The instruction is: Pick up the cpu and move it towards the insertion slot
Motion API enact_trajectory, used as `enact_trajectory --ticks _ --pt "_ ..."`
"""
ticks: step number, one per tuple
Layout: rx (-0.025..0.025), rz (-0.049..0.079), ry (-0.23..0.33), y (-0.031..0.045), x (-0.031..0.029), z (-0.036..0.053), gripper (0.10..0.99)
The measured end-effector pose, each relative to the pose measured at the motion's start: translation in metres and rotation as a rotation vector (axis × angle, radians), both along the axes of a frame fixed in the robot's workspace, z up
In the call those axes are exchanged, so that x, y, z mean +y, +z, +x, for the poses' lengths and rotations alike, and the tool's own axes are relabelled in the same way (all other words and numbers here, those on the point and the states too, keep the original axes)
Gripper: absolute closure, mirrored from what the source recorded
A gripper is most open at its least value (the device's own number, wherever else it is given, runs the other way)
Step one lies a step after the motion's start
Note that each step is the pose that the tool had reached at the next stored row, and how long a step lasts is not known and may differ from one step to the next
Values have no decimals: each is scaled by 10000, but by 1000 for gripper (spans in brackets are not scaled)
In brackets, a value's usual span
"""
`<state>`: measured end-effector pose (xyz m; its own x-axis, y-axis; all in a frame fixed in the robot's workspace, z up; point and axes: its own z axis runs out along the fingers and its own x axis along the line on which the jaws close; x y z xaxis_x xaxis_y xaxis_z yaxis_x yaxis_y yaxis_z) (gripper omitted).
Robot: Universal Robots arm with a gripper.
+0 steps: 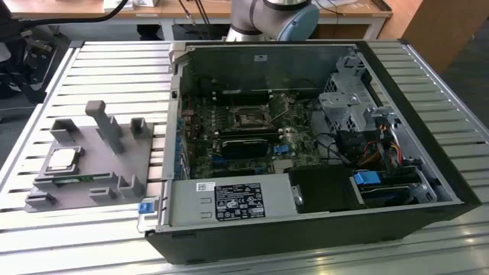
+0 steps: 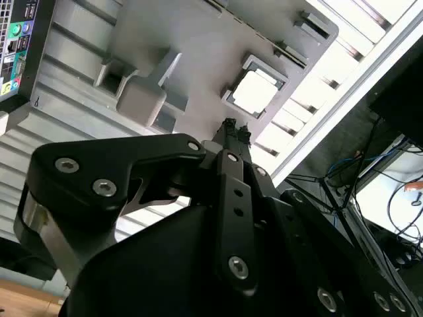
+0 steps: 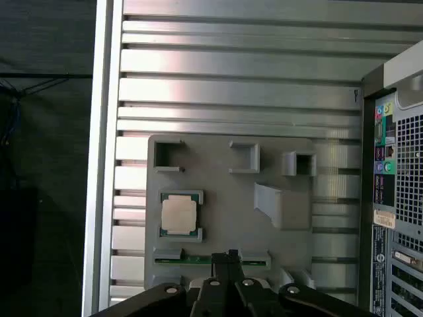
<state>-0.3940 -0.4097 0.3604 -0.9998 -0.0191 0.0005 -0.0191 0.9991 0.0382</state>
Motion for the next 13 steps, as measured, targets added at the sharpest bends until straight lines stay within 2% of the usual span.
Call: enact_trajectory --ticks 13 --pt "1 -1 -1 1 0 -31 980"
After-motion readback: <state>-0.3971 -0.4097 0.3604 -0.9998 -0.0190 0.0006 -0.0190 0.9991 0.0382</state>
